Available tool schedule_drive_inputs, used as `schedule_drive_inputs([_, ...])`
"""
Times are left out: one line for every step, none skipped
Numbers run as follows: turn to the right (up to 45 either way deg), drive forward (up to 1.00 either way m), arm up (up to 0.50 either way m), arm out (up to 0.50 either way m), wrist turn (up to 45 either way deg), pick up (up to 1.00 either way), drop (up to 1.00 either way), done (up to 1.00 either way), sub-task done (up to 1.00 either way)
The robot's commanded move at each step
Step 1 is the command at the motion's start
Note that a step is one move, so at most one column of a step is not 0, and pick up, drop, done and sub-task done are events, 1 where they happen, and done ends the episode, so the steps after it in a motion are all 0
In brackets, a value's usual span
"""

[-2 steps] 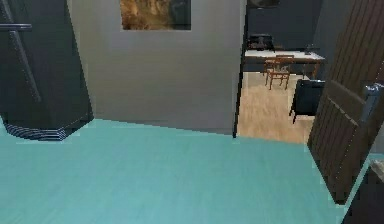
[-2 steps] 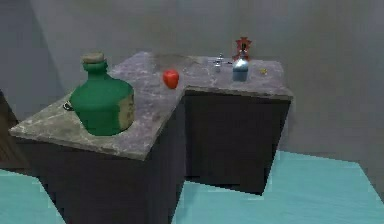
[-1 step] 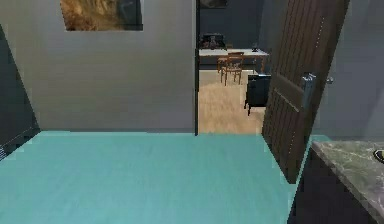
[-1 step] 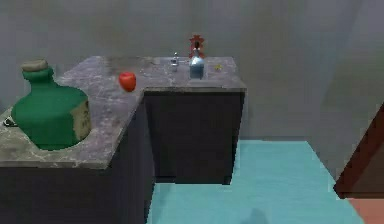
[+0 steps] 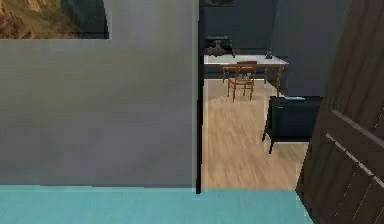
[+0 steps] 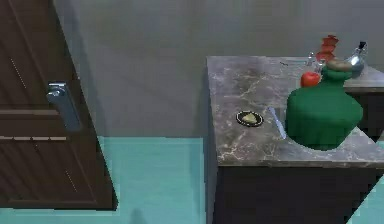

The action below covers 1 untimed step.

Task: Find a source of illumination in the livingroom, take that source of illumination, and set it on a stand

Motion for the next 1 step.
schedule_drive_inputs([39.0,0.00,0.00,0.00,0.0,0.00,0.00,0.00,0.00])
